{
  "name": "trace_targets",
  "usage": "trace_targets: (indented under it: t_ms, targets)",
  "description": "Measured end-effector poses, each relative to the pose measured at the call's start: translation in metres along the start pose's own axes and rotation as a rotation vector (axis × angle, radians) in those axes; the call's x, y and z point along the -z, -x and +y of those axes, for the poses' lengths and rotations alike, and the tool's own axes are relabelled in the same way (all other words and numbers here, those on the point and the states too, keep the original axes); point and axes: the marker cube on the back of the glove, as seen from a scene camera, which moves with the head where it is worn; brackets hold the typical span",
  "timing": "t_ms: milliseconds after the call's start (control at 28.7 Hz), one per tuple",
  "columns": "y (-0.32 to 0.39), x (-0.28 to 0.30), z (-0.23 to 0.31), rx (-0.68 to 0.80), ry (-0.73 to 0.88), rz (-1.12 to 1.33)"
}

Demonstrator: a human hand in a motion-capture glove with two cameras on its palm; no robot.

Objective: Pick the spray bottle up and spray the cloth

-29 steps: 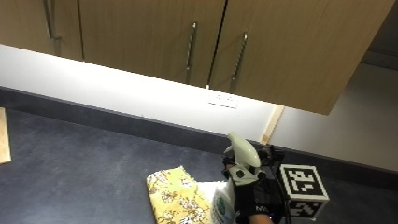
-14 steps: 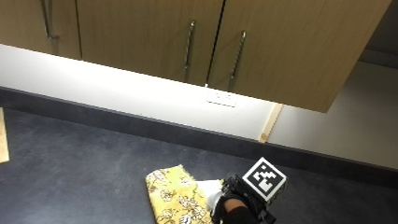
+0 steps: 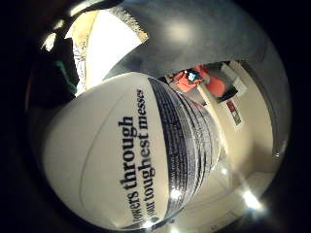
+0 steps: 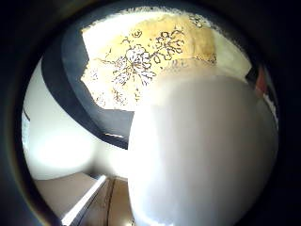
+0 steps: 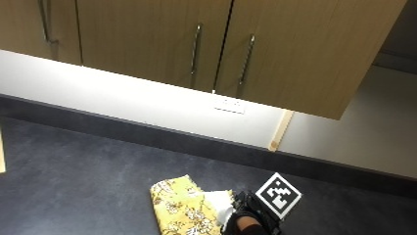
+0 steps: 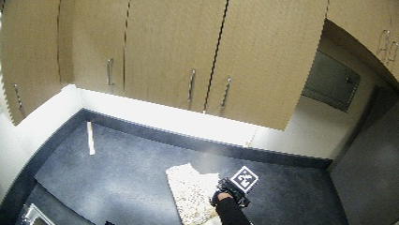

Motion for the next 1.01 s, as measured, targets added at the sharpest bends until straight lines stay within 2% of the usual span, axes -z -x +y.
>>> trace_targets:
  t_ms: [209,453,697,801,1011]
  targets:
    - [0.01,0.012,0.024,0.285,-0.042,-0.17]
    - [0.014,0.029,0.056,0.736,-0.25,-0.502]
    - [0.009,0.027,0.071,1.094,-0.416,-0.773]
    - [0.007,0.025,0.075,1.16,-0.451,-0.838]
    - [0.007,0.02,0.078,1.161,-0.477,-0.844]
